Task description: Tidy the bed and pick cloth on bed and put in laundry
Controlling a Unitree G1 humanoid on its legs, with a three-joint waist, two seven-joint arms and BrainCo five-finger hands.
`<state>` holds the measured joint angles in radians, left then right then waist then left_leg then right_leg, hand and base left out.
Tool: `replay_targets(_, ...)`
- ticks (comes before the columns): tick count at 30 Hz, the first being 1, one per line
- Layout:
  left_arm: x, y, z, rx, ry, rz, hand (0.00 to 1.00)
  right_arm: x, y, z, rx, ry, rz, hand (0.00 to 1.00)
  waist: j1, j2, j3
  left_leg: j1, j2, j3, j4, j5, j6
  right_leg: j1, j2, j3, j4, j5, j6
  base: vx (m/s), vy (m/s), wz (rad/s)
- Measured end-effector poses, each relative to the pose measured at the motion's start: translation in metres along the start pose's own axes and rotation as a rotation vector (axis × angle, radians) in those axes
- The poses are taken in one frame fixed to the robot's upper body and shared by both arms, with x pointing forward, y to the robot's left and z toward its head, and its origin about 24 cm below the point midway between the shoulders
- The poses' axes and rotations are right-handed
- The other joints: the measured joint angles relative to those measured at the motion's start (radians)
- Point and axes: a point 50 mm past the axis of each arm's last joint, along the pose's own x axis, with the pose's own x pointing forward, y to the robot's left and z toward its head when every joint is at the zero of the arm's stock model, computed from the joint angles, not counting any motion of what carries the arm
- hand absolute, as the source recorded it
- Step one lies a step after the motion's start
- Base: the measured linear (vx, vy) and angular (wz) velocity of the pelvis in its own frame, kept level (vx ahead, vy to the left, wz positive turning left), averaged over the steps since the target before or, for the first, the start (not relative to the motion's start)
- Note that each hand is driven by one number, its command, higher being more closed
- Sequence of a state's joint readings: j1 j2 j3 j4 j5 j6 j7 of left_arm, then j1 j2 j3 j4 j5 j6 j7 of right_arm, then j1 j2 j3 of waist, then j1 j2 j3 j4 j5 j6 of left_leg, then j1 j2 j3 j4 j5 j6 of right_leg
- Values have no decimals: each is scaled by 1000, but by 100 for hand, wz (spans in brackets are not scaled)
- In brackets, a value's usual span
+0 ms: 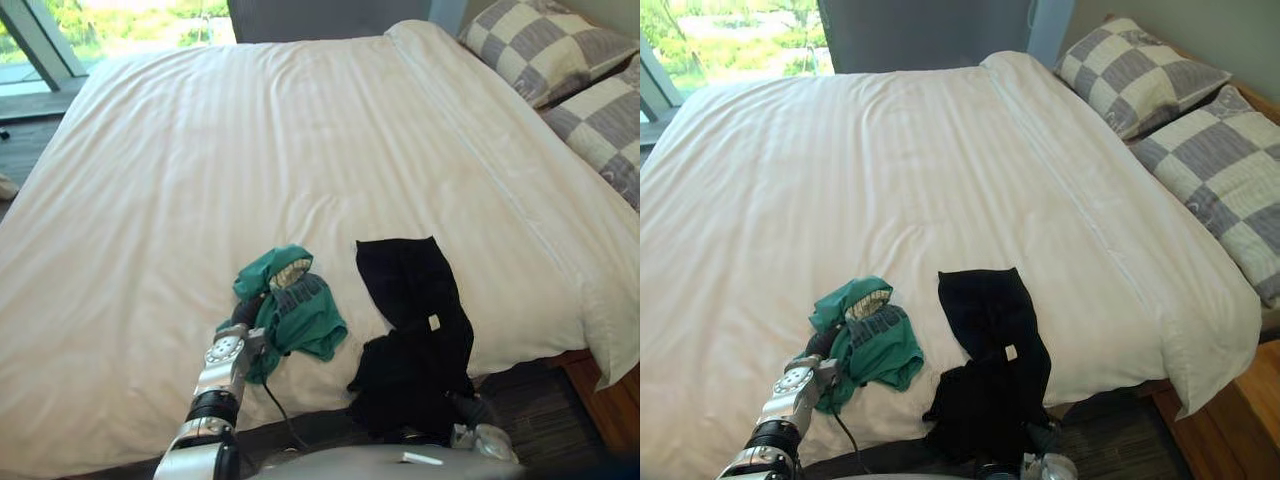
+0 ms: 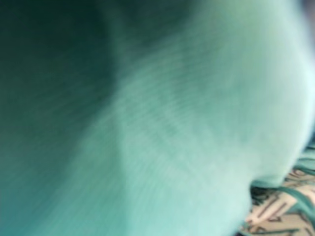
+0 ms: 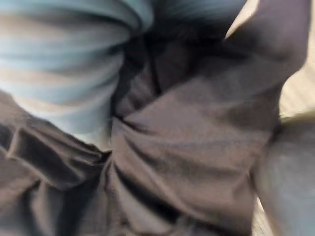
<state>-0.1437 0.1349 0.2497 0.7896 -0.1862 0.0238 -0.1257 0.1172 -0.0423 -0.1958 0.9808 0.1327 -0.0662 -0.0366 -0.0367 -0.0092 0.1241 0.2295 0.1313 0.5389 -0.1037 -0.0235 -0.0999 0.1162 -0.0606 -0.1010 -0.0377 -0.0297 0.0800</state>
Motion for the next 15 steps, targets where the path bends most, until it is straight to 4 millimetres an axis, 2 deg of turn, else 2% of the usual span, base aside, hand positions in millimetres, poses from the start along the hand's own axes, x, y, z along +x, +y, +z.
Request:
replay_targets(2, -2, 4, -5, -20, 26, 15, 100, 0, -5, -6, 32, 76, 10, 100, 0, 7, -12, 8, 5, 10, 0, -4, -4, 5, 6, 8, -7, 2, -1, -37, -84, -19)
replay_targets(5, -3, 5, -10, -98, 41, 30, 100, -2, -13, -16, -15, 189, 47, 100, 3, 7, -12, 26, 10, 8, 0, -8, -9, 37, 9, -3, -25, 4, -3, -2, -73, 8)
replay_targets(8, -3, 1, -14, -159, 50, 31, 100, -11, -26, -40, -93, 348, 76, 100, 3, 8, -12, 30, 6, -20, -1, -10, -7, 46, 0, -34, 6, -26, -3, 4, -69, 33)
replay_targets(10, -3, -4, -16, -166, 62, 19, 100, -18, -34, -53, -109, 395, 63, 100, -2, 7, -14, 28, -8, -65, -1, -12, -3, 27, -22, -72, 97, -88, 6, 32, -24, 65)
replay_targets(11, -3, -12, -20, -182, 84, -21, 100, -23, -39, -64, -113, 424, 57, 100, -1, -4, -20, 28, -20, -112, -1, -15, 2, 4, -52, -95, 201, -150, 14, 59, -9, 73)
replay_targets(13, -3, -20, -23, -185, 121, -90, 100, -26, -40, -68, -116, 436, 61, 100, 2, -11, -23, 19, -37, -165, -1, -19, 8, -49, -84, -101, 356, -204, 8, 62, -19, 85)
replay_targets(15, -4, -25, -26, -191, 157, -152, 100, -25, -41, -65, -162, 430, 73, 100, 3, -18, -28, 7, -42, -208, -1, -13, 14, -106, -97, -59, 497, -211, -1, 53, -46, 88)
